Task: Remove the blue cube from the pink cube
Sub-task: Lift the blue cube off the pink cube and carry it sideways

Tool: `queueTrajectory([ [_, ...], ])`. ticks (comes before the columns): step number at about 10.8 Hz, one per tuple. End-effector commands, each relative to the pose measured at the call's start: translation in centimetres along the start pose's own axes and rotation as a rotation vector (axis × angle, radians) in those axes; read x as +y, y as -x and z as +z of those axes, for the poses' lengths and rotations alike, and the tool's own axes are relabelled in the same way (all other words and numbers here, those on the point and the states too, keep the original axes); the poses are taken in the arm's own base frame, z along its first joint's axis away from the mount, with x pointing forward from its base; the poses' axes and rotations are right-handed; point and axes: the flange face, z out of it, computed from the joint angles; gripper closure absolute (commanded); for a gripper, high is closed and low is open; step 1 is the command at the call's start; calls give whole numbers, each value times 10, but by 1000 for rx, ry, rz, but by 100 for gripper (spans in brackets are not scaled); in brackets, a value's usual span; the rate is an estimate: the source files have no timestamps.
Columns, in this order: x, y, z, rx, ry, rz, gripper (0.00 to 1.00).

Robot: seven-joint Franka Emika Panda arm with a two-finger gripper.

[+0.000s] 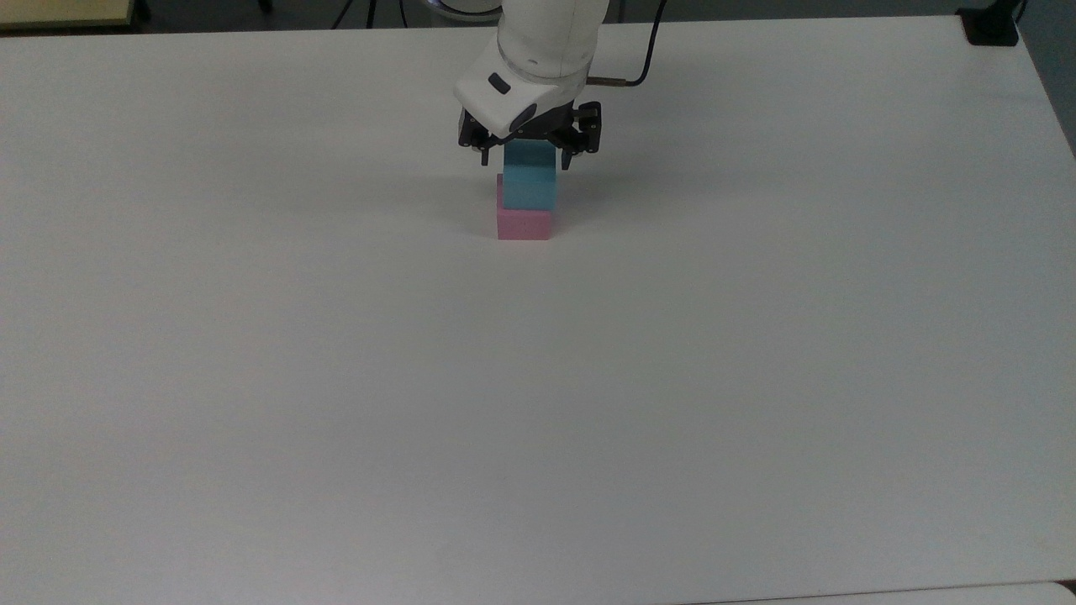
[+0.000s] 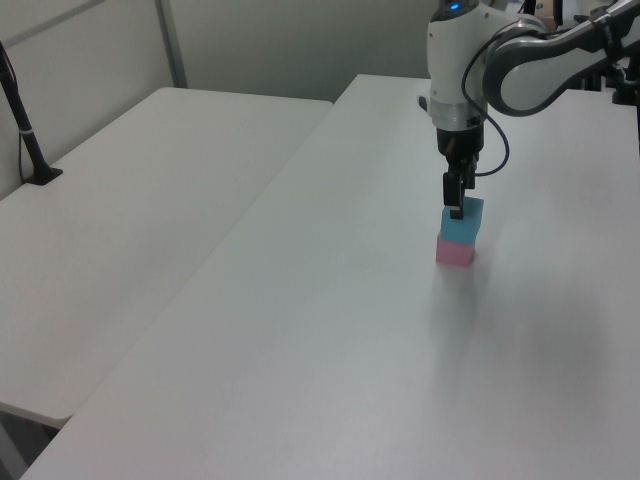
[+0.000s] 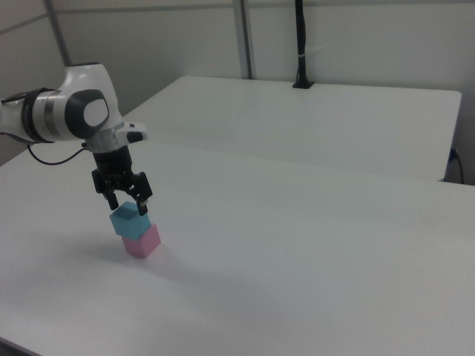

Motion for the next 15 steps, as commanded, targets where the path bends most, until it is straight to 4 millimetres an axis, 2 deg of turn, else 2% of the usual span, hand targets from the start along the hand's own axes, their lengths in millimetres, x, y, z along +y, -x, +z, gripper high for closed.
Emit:
queueTrajectory([
  [1,-12,4,15,26,23,41,21],
  [3,-12,3,10,41,38,72,50],
  [4,-11,4,3,51,36,83,54],
  [5,-13,5,2,48,38,88,54],
  [7,-41,11,-13,75,29,91,55],
  [8,-52,12,-15,79,26,102,55],
  [9,-73,11,-15,82,19,97,55],
  [12,-125,12,-3,71,12,112,54],
  [15,-157,6,27,49,44,82,53],
])
